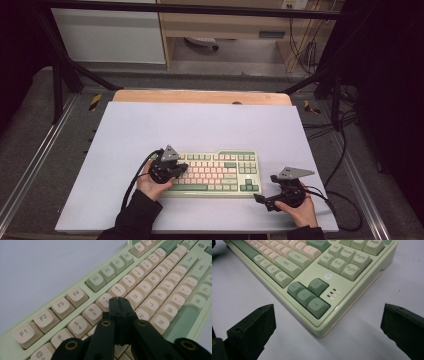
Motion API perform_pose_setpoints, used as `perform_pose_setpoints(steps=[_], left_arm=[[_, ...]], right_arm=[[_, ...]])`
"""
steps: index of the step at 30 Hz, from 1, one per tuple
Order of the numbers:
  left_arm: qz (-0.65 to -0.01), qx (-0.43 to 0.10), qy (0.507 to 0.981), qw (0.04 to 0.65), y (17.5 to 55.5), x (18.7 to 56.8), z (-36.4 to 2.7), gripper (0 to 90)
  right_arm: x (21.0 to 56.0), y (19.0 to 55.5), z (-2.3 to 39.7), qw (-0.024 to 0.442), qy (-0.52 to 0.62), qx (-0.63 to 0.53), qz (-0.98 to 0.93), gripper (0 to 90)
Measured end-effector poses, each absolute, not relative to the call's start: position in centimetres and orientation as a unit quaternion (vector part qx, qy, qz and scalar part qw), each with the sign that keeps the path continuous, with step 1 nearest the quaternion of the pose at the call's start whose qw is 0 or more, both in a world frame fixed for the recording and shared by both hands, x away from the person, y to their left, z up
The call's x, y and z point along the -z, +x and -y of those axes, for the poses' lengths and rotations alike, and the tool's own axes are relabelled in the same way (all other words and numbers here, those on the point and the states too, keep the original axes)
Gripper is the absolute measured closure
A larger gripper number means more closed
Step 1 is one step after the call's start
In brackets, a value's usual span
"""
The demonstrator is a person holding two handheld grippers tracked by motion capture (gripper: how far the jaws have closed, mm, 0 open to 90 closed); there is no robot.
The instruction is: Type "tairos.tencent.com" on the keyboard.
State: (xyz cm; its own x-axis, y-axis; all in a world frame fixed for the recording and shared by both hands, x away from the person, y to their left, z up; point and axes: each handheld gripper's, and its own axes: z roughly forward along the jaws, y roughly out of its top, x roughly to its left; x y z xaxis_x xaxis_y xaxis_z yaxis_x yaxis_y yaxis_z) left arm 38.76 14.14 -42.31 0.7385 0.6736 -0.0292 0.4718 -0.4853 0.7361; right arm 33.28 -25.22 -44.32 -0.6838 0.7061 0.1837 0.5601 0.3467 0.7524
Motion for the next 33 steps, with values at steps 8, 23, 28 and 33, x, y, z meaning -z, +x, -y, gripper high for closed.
perform_pose_setpoints(steps=[8, 23, 28, 33], left_arm=[[-0.335, -0.134, 0.853, 0.376, 38.8, 42.6, -14.1, 89.8], [-0.330, -0.132, 0.848, 0.393, 38.1, 41.7, -14.8, 89.8], [-0.328, -0.134, 0.847, 0.398, 37.7, 41.2, -15.4, 89.8], [-0.330, -0.134, 0.844, 0.401, 37.3, 40.9, -16.2, 89.8]], right_arm=[[44.4, 33.3, 25.2, 0.088, 0.387, -0.418, -0.817, 0.4], [44.4, 33.3, 25.2, 0.087, 0.387, -0.420, -0.816, 0.4], [44.4, 33.3, 25.2, 0.087, 0.388, -0.420, -0.816, 0.4], [44.4, 33.3, 25.2, 0.087, 0.388, -0.418, -0.816, 0.4]])
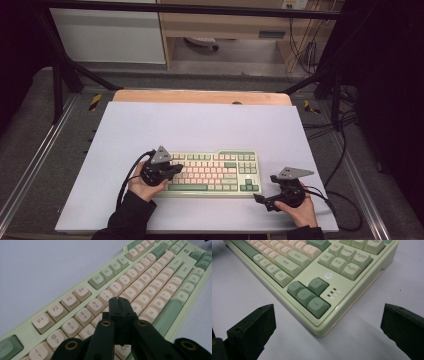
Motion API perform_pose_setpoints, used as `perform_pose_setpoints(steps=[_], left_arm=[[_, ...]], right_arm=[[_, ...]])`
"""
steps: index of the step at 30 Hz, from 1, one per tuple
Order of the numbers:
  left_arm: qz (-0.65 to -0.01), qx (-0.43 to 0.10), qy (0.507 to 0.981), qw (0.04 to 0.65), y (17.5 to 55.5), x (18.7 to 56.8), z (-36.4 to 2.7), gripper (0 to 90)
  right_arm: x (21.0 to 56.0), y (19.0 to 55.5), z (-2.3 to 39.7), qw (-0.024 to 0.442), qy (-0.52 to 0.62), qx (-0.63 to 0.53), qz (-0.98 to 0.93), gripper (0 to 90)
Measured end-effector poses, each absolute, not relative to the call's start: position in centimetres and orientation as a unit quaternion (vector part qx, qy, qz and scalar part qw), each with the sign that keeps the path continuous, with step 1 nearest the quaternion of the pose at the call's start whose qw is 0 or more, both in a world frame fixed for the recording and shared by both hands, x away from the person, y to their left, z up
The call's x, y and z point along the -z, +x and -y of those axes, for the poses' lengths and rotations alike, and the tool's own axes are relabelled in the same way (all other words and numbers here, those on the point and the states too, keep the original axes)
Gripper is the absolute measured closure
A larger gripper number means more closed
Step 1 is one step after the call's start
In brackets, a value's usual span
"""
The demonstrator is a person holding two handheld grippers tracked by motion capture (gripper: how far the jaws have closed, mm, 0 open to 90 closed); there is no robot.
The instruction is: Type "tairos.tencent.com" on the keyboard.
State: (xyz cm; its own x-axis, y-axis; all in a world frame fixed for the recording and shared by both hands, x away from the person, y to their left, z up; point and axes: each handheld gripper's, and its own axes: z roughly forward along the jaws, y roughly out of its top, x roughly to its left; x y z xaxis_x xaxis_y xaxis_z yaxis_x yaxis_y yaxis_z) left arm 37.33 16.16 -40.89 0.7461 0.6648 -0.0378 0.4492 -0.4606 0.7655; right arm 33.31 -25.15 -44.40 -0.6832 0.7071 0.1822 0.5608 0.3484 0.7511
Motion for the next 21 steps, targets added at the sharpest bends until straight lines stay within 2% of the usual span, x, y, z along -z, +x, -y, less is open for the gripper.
perform_pose_setpoints(steps=[21], left_arm=[[-0.350, -0.147, 0.838, 0.392, 36.4, 41.2, -19.9, 89.8]], right_arm=[[44.4, 33.3, 25.1, 0.089, 0.388, -0.418, -0.816, 0.4]])
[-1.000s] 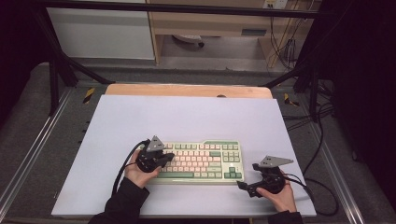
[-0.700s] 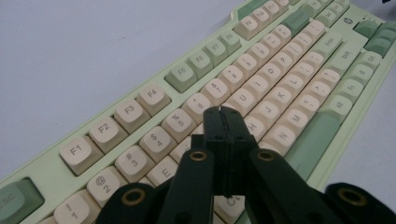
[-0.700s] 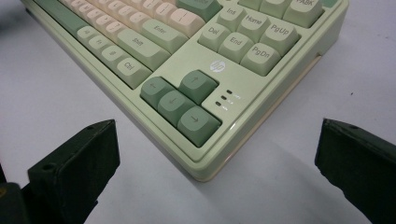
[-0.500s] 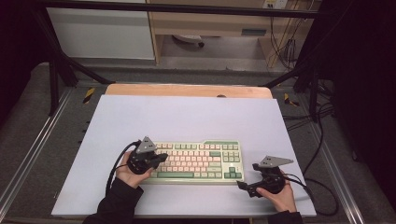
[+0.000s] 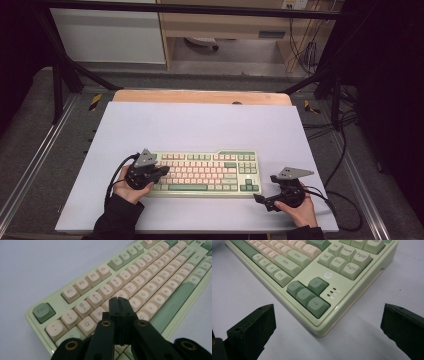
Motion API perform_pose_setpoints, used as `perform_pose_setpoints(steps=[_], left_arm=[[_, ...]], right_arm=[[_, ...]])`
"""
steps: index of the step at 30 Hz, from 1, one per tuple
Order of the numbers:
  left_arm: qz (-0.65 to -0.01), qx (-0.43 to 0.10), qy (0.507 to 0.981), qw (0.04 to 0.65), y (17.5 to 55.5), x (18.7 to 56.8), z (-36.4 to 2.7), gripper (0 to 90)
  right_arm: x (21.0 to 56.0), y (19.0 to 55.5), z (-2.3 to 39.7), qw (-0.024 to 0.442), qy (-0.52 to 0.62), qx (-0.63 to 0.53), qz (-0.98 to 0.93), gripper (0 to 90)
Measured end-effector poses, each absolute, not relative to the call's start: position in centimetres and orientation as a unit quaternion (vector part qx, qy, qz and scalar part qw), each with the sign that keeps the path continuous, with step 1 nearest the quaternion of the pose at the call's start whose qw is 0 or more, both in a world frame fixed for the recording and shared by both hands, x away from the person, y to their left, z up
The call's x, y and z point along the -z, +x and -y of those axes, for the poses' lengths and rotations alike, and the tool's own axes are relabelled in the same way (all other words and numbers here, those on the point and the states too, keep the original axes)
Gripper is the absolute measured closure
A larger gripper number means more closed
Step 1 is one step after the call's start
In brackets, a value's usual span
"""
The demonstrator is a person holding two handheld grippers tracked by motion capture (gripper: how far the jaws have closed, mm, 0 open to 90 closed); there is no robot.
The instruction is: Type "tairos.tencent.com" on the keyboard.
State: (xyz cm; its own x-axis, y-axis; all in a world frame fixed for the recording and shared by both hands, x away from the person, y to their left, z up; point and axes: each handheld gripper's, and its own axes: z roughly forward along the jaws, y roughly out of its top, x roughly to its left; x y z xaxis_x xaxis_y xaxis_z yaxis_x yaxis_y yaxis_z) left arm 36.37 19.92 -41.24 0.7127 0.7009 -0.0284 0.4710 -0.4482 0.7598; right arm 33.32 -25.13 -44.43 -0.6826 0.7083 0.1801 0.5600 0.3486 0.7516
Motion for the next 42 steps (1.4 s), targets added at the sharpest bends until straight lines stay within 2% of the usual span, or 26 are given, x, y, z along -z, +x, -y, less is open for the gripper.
perform_pose_setpoints(steps=[22, 42], left_arm=[[-0.362, -0.146, 0.840, 0.376, 36.6, 42.8, -21.1, 89.8], [-0.361, -0.146, 0.832, 0.396, 36.2, 41.9, -21.7, 89.8]], right_arm=[[44.4, 33.3, 25.1, 0.089, 0.388, -0.419, -0.816, 0.4], [43.4, 33.1, 24.3, 0.095, 0.385, -0.426, -0.813, 1.5]])
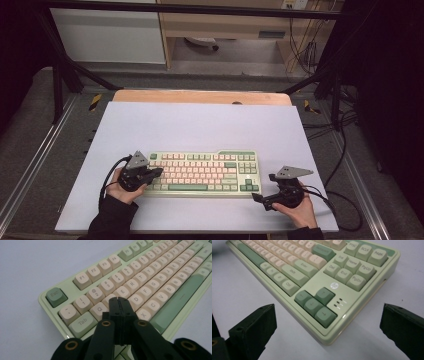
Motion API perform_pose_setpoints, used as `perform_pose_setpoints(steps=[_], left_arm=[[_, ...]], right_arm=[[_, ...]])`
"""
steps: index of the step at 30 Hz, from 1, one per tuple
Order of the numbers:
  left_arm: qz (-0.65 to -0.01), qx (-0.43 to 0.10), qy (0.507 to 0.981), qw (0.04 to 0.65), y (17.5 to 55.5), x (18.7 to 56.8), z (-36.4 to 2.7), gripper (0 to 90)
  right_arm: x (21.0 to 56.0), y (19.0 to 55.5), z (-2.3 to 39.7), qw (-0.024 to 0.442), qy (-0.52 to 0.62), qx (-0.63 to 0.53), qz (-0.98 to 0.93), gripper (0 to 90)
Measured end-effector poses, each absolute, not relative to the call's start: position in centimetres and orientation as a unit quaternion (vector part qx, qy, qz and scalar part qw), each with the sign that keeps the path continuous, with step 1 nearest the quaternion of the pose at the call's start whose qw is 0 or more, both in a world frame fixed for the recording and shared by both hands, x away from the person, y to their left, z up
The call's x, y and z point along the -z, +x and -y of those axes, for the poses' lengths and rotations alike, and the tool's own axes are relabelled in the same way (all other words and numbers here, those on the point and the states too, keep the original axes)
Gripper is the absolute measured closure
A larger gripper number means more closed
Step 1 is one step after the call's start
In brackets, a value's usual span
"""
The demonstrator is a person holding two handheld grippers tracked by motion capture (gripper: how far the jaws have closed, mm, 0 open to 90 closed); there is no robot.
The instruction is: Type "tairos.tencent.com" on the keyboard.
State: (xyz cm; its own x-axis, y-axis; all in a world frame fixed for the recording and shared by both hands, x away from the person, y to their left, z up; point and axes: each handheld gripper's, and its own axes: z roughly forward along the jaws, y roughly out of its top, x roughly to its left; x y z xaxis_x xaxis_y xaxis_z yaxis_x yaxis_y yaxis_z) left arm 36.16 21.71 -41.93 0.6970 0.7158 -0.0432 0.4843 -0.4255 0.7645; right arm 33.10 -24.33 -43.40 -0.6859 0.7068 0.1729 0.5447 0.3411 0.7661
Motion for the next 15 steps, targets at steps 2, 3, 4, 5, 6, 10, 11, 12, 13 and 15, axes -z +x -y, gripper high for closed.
perform_pose_setpoints(steps=[2, 3, 4, 5, 6, 10, 11, 12, 13, 15], left_arm=[[-0.361, -0.146, 0.831, 0.397, 36.1, 41.9, -21.8, 89.8], [-0.360, -0.146, 0.831, 0.398, 36.1, 41.9, -21.9, 89.8], [-0.360, -0.146, 0.830, 0.399, 36.1, 41.8, -21.9, 89.8], [-0.361, -0.147, 0.830, 0.400, 36.0, 41.8, -22.0, 89.8], [-0.361, -0.147, 0.829, 0.401, 36.0, 41.8, -22.0, 89.8], [-0.360, -0.145, 0.830, 0.400, 36.0, 41.8, -22.1, 89.8], [-0.360, -0.145, 0.830, 0.400, 36.0, 41.8, -22.0, 89.8], [-0.360, -0.146, 0.830, 0.400, 36.0, 41.8, -22.0, 89.8], [-0.360, -0.145, 0.830, 0.400, 36.0, 41.8, -22.1, 89.8], [-0.360, -0.145, 0.830, 0.401, 36.0, 41.8, -22.1, 89.8]], right_arm=[[43.2, 33.1, 24.2, 0.098, 0.379, -0.432, -0.813, 3.8], [43.1, 33.1, 24.0, 0.100, 0.379, -0.431, -0.813, 4.9], [43.0, 33.1, 23.9, 0.101, 0.379, -0.432, -0.812, 6.1], [42.9, 33.1, 23.8, 0.103, 0.374, -0.432, -0.814, 7.6], [42.7, 33.1, 23.6, 0.104, 0.373, -0.434, -0.813, 9.6], [42.3, 33.2, 22.9, 0.098, 0.362, -0.448, -0.811, 18.9], [42.2, 33.2, 22.7, 0.097, 0.358, -0.450, -0.812, 21.4], [42.1, 33.3, 22.5, 0.096, 0.355, -0.451, -0.813, 23.6], [42.0, 33.3, 22.2, 0.095, 0.354, -0.452, -0.814, 25.9], [41.7, 33.4, 21.7, 0.095, 0.345, -0.453, -0.816, 31.3]])
